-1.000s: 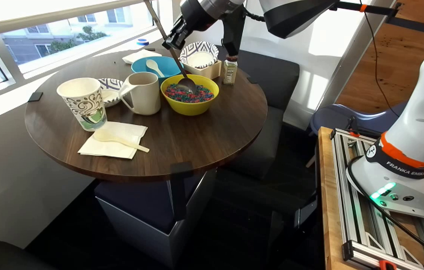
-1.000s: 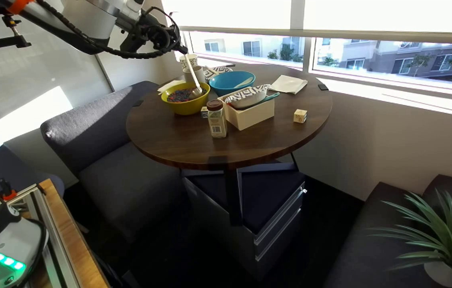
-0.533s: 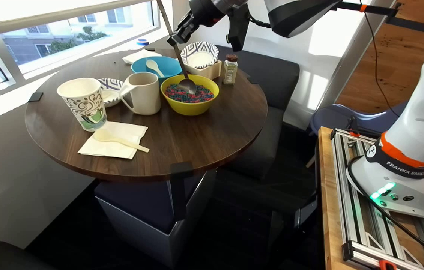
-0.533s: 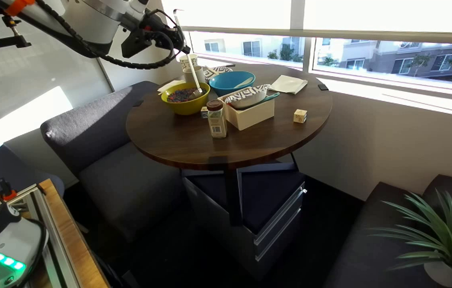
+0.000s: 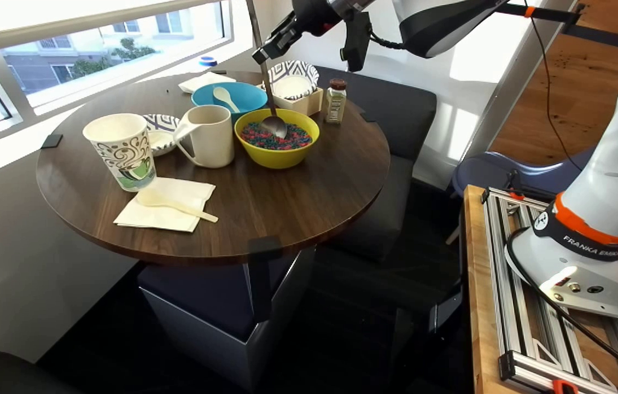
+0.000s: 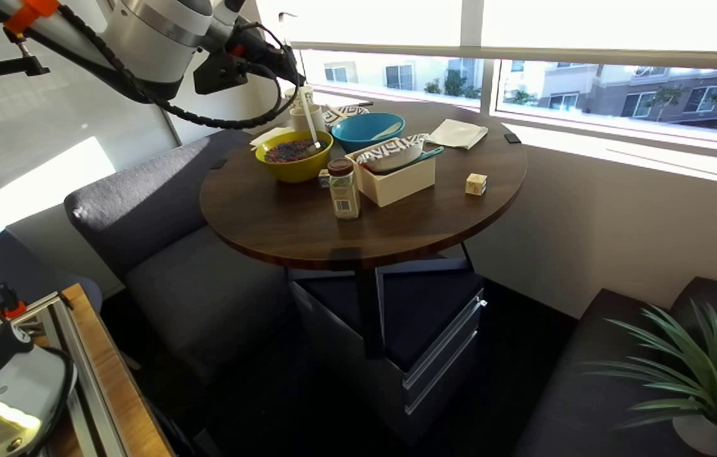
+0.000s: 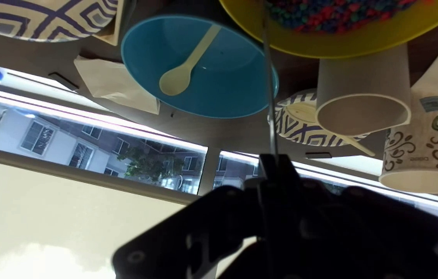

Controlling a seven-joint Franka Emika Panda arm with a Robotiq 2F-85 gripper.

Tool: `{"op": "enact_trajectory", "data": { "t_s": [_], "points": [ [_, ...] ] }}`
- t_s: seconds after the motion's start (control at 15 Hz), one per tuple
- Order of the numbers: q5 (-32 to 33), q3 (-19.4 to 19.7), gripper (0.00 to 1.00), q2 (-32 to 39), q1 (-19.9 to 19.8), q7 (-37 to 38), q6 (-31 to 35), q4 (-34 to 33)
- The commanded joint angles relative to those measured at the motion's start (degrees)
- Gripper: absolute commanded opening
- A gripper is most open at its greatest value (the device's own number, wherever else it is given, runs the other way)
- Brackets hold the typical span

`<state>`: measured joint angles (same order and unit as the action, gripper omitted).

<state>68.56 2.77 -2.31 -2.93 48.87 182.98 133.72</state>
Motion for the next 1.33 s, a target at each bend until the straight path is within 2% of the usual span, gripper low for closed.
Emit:
{"op": "enact_trajectory", "data": {
  "t_s": [0.0, 0.27, 0.33, 0.4, 0.47, 0.73, 1.27],
  "points": [
    [-1.6, 1.4, 0.01, 1.0, -0.7, -0.8, 4.9, 3.9],
    [-0.3, 3.0, 0.01, 2.1, -1.6, -0.2, 10.6, 4.5],
    [-9.8, 2.8, 0.01, 1.8, -1.6, -9.4, 11.6, 6.9],
    [-12.1, 2.9, 0.01, 2.1, -1.7, -11.2, 12.7, 7.5],
    [-5.6, 3.7, 0.01, 2.8, -2.0, -4.9, 13.6, 6.1],
    [-4.9, 4.8, 0.01, 3.3, -2.8, -4.7, 16.7, 6.7],
    [-0.6, 6.8, 0.01, 4.3, -4.8, 1.1, 21.2, 6.0]
  ]
}}
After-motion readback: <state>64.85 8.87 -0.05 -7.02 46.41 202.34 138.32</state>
